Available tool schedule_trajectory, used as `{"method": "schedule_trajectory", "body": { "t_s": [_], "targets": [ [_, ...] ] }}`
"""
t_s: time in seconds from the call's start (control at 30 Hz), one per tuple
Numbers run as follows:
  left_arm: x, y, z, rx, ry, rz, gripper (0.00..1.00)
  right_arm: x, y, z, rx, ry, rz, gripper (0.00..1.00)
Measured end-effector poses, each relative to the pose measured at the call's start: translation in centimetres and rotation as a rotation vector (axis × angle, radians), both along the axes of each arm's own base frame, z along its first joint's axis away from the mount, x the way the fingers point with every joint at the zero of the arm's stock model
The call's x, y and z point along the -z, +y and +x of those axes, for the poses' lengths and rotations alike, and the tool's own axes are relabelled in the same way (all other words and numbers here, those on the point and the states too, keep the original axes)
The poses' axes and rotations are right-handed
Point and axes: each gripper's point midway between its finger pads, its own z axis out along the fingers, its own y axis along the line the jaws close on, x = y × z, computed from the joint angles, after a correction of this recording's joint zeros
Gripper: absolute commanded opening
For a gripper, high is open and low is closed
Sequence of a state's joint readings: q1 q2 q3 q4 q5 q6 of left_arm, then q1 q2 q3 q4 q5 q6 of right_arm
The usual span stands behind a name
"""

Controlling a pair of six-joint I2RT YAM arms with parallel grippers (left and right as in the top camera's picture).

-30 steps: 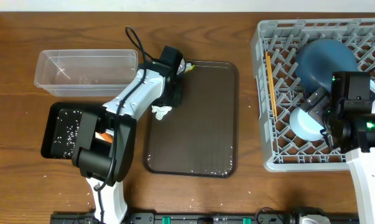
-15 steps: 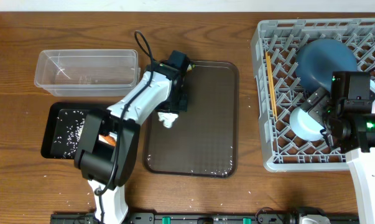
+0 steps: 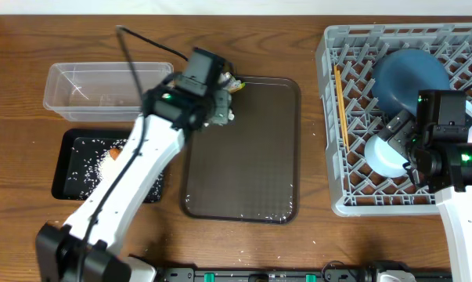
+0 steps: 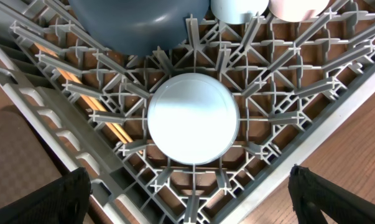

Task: Sort waste into correct bins and load items into the dishwasher rack

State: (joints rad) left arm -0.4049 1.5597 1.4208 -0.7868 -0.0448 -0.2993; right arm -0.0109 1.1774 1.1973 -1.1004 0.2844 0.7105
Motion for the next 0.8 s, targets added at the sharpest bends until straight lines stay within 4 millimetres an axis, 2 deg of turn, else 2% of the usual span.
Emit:
{"method": "schedule_trajectory", "body": {
  "t_s": [0.17, 0.33, 0.47, 0.53, 0.57, 0.6, 0.7, 0.8],
  "targets": [
    [-1.9, 4.0, 3.1, -0.141, -0.121, 0.022, 0.06, 0.0, 0.0, 0.0, 0.0, -0.001, 0.0, 0.99],
    [-3.4, 9.4, 6.2, -0.299, -0.23, 0.028, 0.06, 0.0, 0.0, 0.0, 0.0, 0.0, 0.0, 0.99],
    [-3.1, 13.9, 8.0, -0.41, -0.262, 0.042, 0.07, 0.0, 0.0, 0.0, 0.0, 0.0, 0.0, 0.99],
    [-2.2, 16.1, 8.4, -0.46, -0.25, 0.054, 0.17, 0.0, 0.0, 0.0, 0.0, 0.0, 0.0, 0.99],
    [-1.7, 16.9, 8.5, -0.475, -0.239, 0.061, 0.3, 0.0, 0.0, 0.0, 0.0, -0.001, 0.0, 0.99],
    [-1.3, 17.6, 8.5, -0.488, -0.225, 0.07, 0.37, 0.0, 0.0, 0.0, 0.0, 0.0, 0.0, 0.99],
    [0.3, 19.5, 7.9, -0.534, -0.17, 0.087, 0.42, 0.0, 0.0, 0.0, 0.0, 0.0, 0.0, 0.99],
    [0.9, 19.8, 7.3, -0.538, -0.135, 0.09, 0.42, 0.0, 0.0, 0.0, 0.0, 0.0, 0.0, 0.99]
  ]
}}
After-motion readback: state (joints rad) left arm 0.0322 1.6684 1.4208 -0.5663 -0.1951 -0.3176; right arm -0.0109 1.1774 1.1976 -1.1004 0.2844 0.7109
